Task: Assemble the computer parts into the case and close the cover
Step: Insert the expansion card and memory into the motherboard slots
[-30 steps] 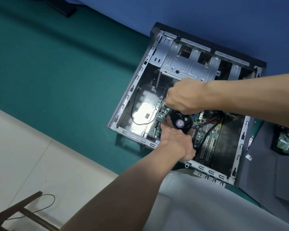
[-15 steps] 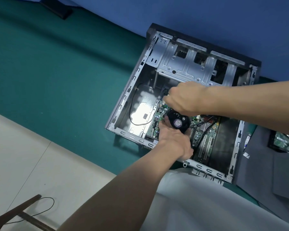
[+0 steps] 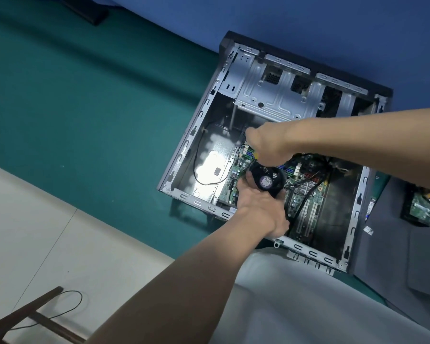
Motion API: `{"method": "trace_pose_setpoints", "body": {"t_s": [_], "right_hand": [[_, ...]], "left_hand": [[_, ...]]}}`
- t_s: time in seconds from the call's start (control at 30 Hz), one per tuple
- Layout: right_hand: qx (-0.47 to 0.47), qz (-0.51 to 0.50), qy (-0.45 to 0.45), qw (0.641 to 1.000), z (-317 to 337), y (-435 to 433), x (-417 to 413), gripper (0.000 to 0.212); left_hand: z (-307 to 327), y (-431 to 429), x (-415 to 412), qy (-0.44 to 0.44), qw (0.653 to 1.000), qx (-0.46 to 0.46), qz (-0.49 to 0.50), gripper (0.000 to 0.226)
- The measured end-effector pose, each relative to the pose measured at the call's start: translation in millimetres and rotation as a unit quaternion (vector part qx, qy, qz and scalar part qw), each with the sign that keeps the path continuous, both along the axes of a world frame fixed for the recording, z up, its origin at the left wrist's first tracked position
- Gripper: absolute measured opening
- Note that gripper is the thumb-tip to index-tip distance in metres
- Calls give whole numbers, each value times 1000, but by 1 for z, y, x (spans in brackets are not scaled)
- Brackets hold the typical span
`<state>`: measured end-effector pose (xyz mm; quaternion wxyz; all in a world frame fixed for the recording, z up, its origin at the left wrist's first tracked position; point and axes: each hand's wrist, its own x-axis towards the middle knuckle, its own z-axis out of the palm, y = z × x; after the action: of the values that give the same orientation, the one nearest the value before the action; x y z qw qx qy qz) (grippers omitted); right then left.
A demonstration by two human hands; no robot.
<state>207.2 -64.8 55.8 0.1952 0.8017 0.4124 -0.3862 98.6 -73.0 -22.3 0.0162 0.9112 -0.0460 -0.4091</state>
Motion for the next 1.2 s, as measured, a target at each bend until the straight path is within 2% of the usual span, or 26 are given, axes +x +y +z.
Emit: {"method": "trace_pose_setpoints", "body": {"t_s": [0.07, 0.13, 0.2, 0.27, 0.33, 0.4, 0.5, 0.57, 0.63, 0.67, 0.73, 0.8, 0.87, 0.93, 1.0, 1.1, 1.17, 1.2], "right_hand": [[37, 200, -109, 973, -1, -4, -1, 15], [85, 268, -131, 951, -7, -10, 2, 13], [107, 179, -105, 972, -11, -11, 2, 16], [106, -33, -57, 992, -16, -6, 7, 29], [89, -216, 5, 972, -18, -3, 13, 26], [50, -244, 42, 968, -12, 3, 14, 11], [12, -126, 46, 991, -2, 10, 5, 14], [15, 50, -42, 998, 1, 7, -2, 17], [61, 227, -122, 964, 1, 2, -3, 15], [85, 274, -129, 949, -1, -2, -1, 15], [107, 294, -123, 942, -6, -8, 4, 16], [116, 201, -117, 966, -11, -10, 4, 28], [124, -23, -79, 989, -18, -5, 6, 35], [100, -221, -35, 970, -18, 2, 12, 21], [64, -259, 2, 964, -11, 5, 17, 12], [14, -118, 16, 993, -2, 4, 10, 15], [20, 62, -56, 996, 2, 1, 4, 6], [36, 155, -98, 982, 2, -2, 3, 8]], "left_hand": [[0, 0, 0, 2, 1000, 3, 0, 70], [0, -1, 0, 7, 1000, 2, 4, 67], [1, 0, 0, 2, 1000, 7, 1, 68], [0, 2, 0, 5, 1000, 9, -2, 69], [1, 1, 0, 13, 1000, 9, -2, 70], [3, 1, 1, 16, 1000, 11, -3, 69], [3, 0, 1, 10, 1000, 4, 1, 67], [2, 0, 0, 1, 1000, 4, -1, 69], [2, -1, 0, 4, 1000, 2, 0, 71], [2, -1, 0, 8, 1000, 0, 2, 71], [3, 0, 1, 11, 1000, 4, 2, 70], [4, 0, 0, 11, 1000, 8, 0, 69], [4, 1, 0, 14, 1000, 5, 0, 67], [4, 2, 2, 18, 1000, 3, -1, 67], [5, 1, 1, 24, 1000, 2, -1, 68], [4, 0, 0, 14, 1000, 2, 0, 67], [3, 0, -1, 8, 1000, 0, -1, 68], [2, 0, -1, 8, 1000, 1, -1, 69]]}}
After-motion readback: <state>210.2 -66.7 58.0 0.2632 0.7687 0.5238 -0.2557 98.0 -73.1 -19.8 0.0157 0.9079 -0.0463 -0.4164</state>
